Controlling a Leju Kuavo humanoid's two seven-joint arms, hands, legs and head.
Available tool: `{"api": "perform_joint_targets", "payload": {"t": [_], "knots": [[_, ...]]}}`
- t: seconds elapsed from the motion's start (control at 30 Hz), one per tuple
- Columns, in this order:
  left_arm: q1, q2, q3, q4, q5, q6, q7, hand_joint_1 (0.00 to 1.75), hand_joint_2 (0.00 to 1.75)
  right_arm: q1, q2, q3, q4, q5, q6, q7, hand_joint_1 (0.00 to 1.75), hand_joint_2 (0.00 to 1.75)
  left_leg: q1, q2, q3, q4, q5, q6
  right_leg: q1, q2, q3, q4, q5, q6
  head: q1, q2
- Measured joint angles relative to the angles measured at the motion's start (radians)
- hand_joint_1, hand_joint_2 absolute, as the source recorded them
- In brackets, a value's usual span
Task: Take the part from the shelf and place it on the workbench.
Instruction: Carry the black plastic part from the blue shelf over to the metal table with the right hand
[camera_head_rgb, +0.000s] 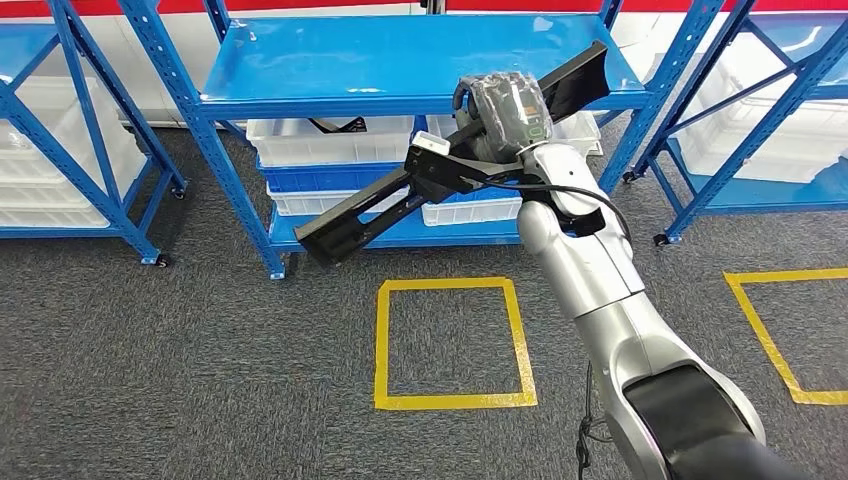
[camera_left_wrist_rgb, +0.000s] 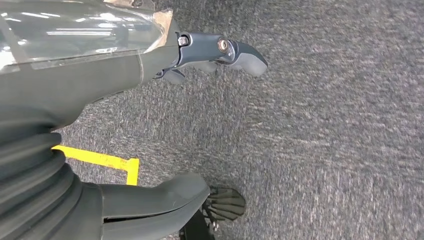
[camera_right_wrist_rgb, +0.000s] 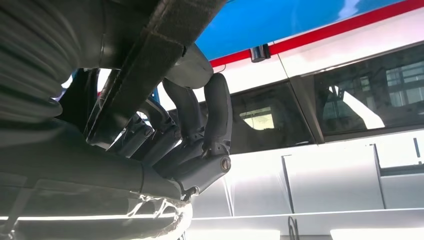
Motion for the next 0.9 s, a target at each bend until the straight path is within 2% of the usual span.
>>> {"api": "perform_joint_targets", "payload": {"t": [0.07, 0.1, 0.13, 0.17, 0.2, 0.27, 0.3, 0.33, 0.4, 0.43, 0.47, 0.5, 0.53, 0.57, 0.6, 0.63, 0.67, 0.7, 0.73, 0.77, 0.8, 0.83, 0.87, 0.9], "knots": [[-0.001, -0.001, 0.001, 0.000, 0.000, 0.001, 0.001, 0.00, 1.75, -0.003, 0.001, -0.003, 0.009, 0.000, 0.000, -0.004, 1.75, 1.75, 0.001, 0.003, -0.020, -0.003, 0.021, 0.013, -0.002, 0.004, -0.040, 0.122, -0.081, -0.011, 0.003, 0.000], [-0.001, -0.001, 0.001, 0.000, 0.000, 0.002, 0.001, 0.00, 1.75, -0.003, 0.001, -0.004, 0.013, 0.000, 0.000, -0.007, 1.75, 1.75, 0.001, 0.004, -0.032, -0.002, 0.031, 0.013, -0.003, 0.005, -0.055, 0.188, -0.112, -0.011, 0.005, 0.000], [-0.001, -0.001, 0.001, 0.000, 0.000, 0.003, 0.001, 0.00, 1.75, -0.004, 0.002, -0.005, 0.019, -0.001, -0.001, -0.013, 1.75, 1.75, 0.001, 0.004, -0.044, -0.002, 0.040, 0.012, -0.005, 0.006, -0.059, 0.231, -0.125, -0.005, 0.005, 0.000], [-0.001, -0.001, 0.002, 0.000, 0.000, 0.005, 0.001, 0.00, 1.75, -0.006, 0.002, -0.006, 0.027, -0.004, -0.001, -0.020, 1.75, 1.75, 0.002, 0.005, -0.055, -0.002, 0.049, 0.009, -0.006, 0.006, -0.045, 0.242, -0.122, 0.005, 0.005, 0.000], [0.000, -0.002, 0.003, 0.000, 0.000, 0.007, 0.000, 0.00, 1.75, -0.012, 0.004, -0.006, 0.036, -0.007, -0.002, -0.028, 1.75, 1.75, 0.004, 0.005, -0.065, -0.001, 0.057, 0.004, -0.009, 0.006, -0.013, 0.211, -0.105, 0.017, 0.005, 0.000], [0.000, 0.000, 0.006, 0.000, 0.003, 0.009, -0.005, 0.00, 1.75, -0.033, 0.010, -0.006, 0.060, -0.017, -0.007, -0.043, 1.75, 1.75, 0.008, 0.005, -0.084, 0.001, 0.073, -0.009, -0.015, 0.007, 0.087, 0.079, -0.077, 0.035, 0.006, 0.000], [0.000, 0.001, 0.009, 0.000, 0.006, 0.009, -0.008, 0.00, 1.75, -0.046, 0.015, -0.006, 0.072, -0.022, -0.010, -0.050, 1.75, 1.75, 0.008, 0.006, -0.092, 0.002, 0.082, -0.017, -0.011, 0.009, 0.127, 0.017, -0.076, 0.034, 0.006, 0.000], [0.000, 0.002, 0.013, 0.000, 0.010, 0.010, -0.012, 0.00, 1.75, -0.058, 0.020, -0.005, 0.085, -0.026, -0.014, -0.056, 1.75, 1.75, 0.007, 0.006, -0.097, 0.002, 0.091, -0.025, -0.008, 0.011, 0.150, -0.024, -0.079, 0.030, 0.006, 0.000], [0.003, 0.003, 0.022, 0.000, 0.020, 0.010, -0.019, 0.00, 1.75, -0.077, 0.032, -0.004, 0.109, -0.033, -0.021, -0.066, 1.75, 1.75, 0.004, 0.005, -0.102, -0.002, 0.110, -0.036, 0.002, 0.014, 0.149, -0.040, -0.080, 0.012, 0.006, 0.000], [0.006, 0.004, 0.027, 0.000, 0.025, 0.011, -0.021, 0.00, 1.75, -0.084, 0.038, -0.003, 0.120, -0.035, -0.023, -0.069, 1.75, 1.75, 0.006, 0.004, -0.105, -0.003, 0.112, -0.039, -0.004, 0.013, 0.142, -0.038, -0.074, 0.002, 0.006, 0.000], [0.009, 0.004, 0.031, 0.001, 0.028, 0.012, -0.023, 0.00, 1.75, -0.091, 0.046, -0.001, 0.131, -0.037, -0.024, -0.071, 1.75, 1.75, 0.008, 0.004, -0.112, 0.007, 0.097, -0.042, -0.007, 0.012, 0.134, -0.037, -0.066, -0.010, 0.004, 0.000], [0.012, 0.004, 0.035, 0.001, 0.033, 0.012, -0.024, 0.00, 1.75, -0.099, 0.055, 0.001, 0.140, -0.038, -0.024, -0.073, 1.75, 1.75, 0.009, 0.004, -0.123, 0.035, 0.063, -0.044, -0.010, 0.011, 0.124, -0.037, -0.056, -0.026, 0.002, 0.000], [0.013, 0.005, 0.041, 0.001, 0.037, 0.013, -0.026, 0.00, 1.75, -0.108, 0.064, 0.004, 0.149, -0.039, -0.024, -0.074, 1.75, 1.75, 0.010, 0.004, -0.140, 0.084, 0.013, -0.045, -0.012, 0.010, 0.113, -0.037, -0.046, -0.041, -0.001, 0.000], [0.014, 0.005, 0.046, 0.001, 0.040, 0.014, -0.028, 0.00, 1.75, -0.116, 0.071, 0.007, 0.158, -0.039, -0.024, -0.075, 1.75, 1.75, 0.009, 0.003, -0.158, 0.151, -0.042, -0.046, -0.006, 0.010, 0.100, -0.037, -0.035, -0.053, -0.003, 0.000], [0.015, 0.006, 0.050, 0.001, 0.044, 0.014, -0.030, 0.00, 1.75, -0.123, 0.078, 0.010, 0.167, -0.039, -0.024, -0.076, 1.75, 1.75, 0.009, 0.001, -0.174, 0.222, -0.083, -0.047, -0.001, 0.010, 0.088, -0.036, -0.025, -0.061, -0.004, 0.000], [0.016, 0.006, 0.053, 0.001, 0.047, 0.014, -0.032, 0.00, 1.75, -0.128, 0.085, 0.013, 0.176, -0.039, -0.024, -0.077, 1.75, 1.75, 0.009, 0.000, -0.180, 0.276, -0.100, -0.047, 0.004, 0.009, 0.075, -0.036, -0.014, -0.065, -0.004, 0.000], [0.017, 0.005, 0.055, 0.001, 0.050, 0.014, -0.035, 0.00, 1.75, -0.131, 0.090, 0.015, 0.185, -0.039, -0.025, -0.077, 1.75, 1.75, 0.009, 0.000, -0.174, 0.305, -0.096, -0.046, 0.008, 0.009, 0.062, -0.036, -0.004, -0.066, -0.004, 0.000], [0.018, 0.005, 0.059, 0.002, 0.052, 0.014, -0.038, 0.00, 1.75, -0.134, 0.096, 0.017, 0.193, -0.039, -0.025, -0.077, 1.75, 1.75, 0.009, 0.000, -0.151, 0.299, -0.074, -0.043, 0.011, 0.009, 0.050, -0.035, 0.006, -0.065, -0.004, 0.000], [0.018, 0.004, 0.062, 0.002, 0.054, 0.014, -0.040, 0.00, 1.75, -0.138, 0.101, 0.019, 0.199, -0.039, -0.027, -0.077, 1.75, 1.75, 0.009, 0.000, -0.112, 0.261, -0.049, -0.039, 0.013, 0.010, 0.038, -0.034, 0.016, -0.064, -0.004, 0.000], [0.018, 0.004, 0.066, 0.002, 0.056, 0.015, -0.043, 0.00, 1.75, -0.143, 0.107, 0.020, 0.205, -0.039, -0.028, -0.077, 1.75, 1.75, 0.008, 0.000, -0.061, 0.199, -0.039, -0.033, 0.015, 0.010, 0.027, -0.033, 0.025, -0.060, -0.004, 0.000], [0.018, 0.004, 0.070, 0.002, 0.059, 0.015, -0.045, 0.00, 1.75, -0.149, 0.111, 0.021, 0.209, -0.039, -0.031, -0.078, 1.75, 1.75, 0.005, -0.001, -0.009, 0.128, -0.042, -0.029, 0.017, 0.010, 0.019, -0.031, 0.033, -0.056, -0.004, 0.000], [0.018, 0.005, 0.073, 0.002, 0.062, 0.016, -0.048, 0.00, 1.75, -0.155, 0.116, 0.022, 0.213, -0.039, -0.034, -0.078, 1.75, 1.75, 0.002, -0.001, 0.029, 0.071, -0.052, -0.025, 0.018, 0.009, 0.014, -0.031, 0.042, -0.050, -0.003, 0.000], [0.018, 0.005, 0.076, 0.002, 0.066, 0.016, -0.050, 0.00, 1.75, -0.161, 0.121, 0.023, 0.216, -0.039, -0.037, -0.079, 1.75, 1.75, -0.003, -0.002, 0.050, 0.034, -0.064, -0.021, 0.018, 0.008, 0.010, -0.033, 0.051, -0.042, -0.002, 0.000], [0.019, 0.005, 0.079, 0.002, 0.068, 0.016, -0.052, 0.00, 1.75, -0.165, 0.124, 0.024, 0.220, -0.040, -0.039, -0.079, 1.75, 1.75, -0.008, -0.002, 0.055, 0.017, -0.062, -0.016, 0.017, 0.007, 0.008, -0.036, 0.061, -0.034, -0.002, 0.000]]}}
